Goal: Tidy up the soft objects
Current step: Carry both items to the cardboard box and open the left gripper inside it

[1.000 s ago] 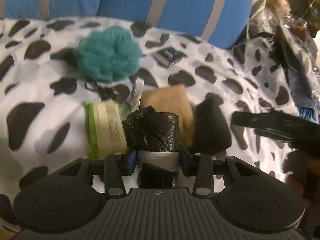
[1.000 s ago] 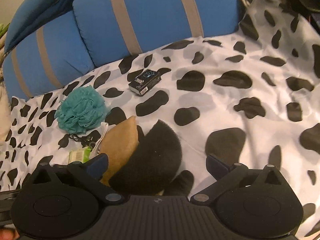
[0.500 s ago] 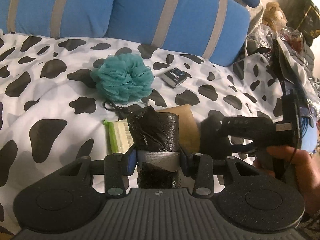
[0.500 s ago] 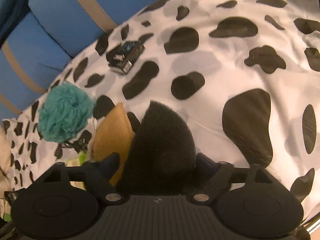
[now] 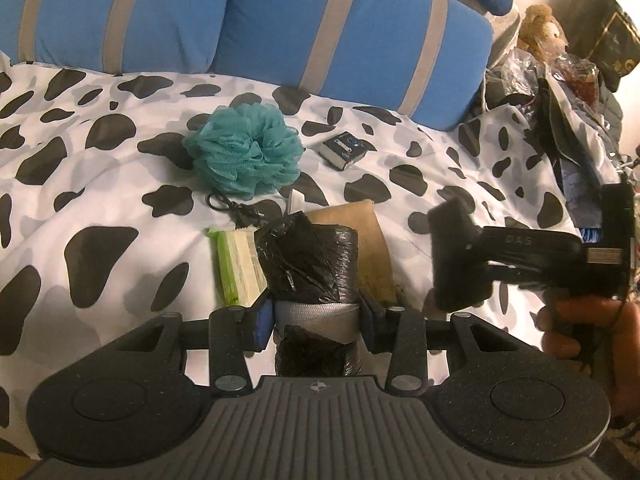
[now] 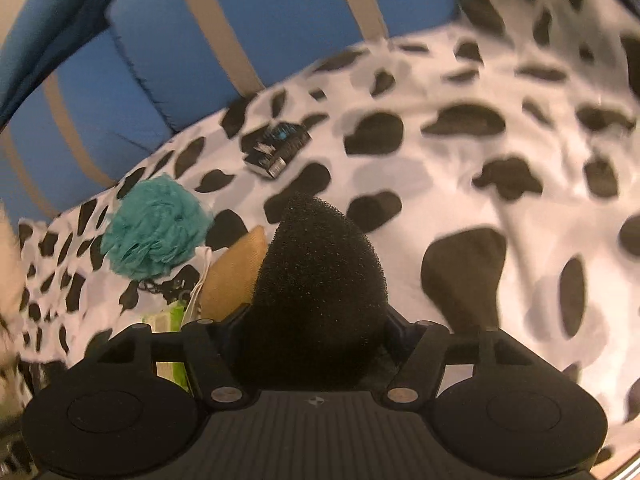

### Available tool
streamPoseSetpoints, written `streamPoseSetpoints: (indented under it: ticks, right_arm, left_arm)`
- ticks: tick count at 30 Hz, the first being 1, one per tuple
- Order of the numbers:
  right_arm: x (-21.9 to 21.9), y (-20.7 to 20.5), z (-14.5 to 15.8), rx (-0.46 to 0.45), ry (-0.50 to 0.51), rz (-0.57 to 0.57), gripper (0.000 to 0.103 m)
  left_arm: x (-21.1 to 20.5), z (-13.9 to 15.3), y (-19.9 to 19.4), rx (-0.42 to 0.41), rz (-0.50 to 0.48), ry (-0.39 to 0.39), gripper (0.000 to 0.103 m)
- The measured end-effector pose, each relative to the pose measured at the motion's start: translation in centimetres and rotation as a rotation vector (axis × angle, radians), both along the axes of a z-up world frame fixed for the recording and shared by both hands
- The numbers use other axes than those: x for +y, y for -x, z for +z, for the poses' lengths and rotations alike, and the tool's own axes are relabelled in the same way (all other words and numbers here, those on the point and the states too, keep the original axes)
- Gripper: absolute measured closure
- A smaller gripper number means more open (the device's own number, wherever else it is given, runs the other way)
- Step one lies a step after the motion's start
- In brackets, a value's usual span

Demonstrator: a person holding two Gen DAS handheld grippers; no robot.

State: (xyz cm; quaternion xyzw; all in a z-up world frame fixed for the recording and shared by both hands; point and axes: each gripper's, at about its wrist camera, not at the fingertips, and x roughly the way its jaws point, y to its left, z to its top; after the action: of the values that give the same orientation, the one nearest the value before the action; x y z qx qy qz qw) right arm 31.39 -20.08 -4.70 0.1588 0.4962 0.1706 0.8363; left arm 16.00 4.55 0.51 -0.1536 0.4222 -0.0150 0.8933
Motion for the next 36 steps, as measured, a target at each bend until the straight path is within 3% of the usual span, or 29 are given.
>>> streamPoseSetpoints:
  ticks: [3,13,26,36]
  right_arm:
    - [-0.1,1.5,1.3,-0.059,0.024,0.045,0.034]
    - [-0.3,8.3,3.6,-0.132,0.057,0.183,0.034]
    - [-0.1,15.8,3.3,-0.1,0.101,0.321,0.034]
    - [1.8,20.4,2.6,-0.076,0.169,0.481,0.033]
  left_arm:
    - [-0.5,0.1,0.7,0.002,-0.007,-0.002,0.062]
    - [-2.1,-0.4,3.6,0.037,-0.048,-0.016,0.062]
    - [-4.2,-2.2,8.5,0.172,-0.11,-0.078,0.062]
    - [-5.2,-3.8,10.6,0.313,-0.105,-0.103,0.062]
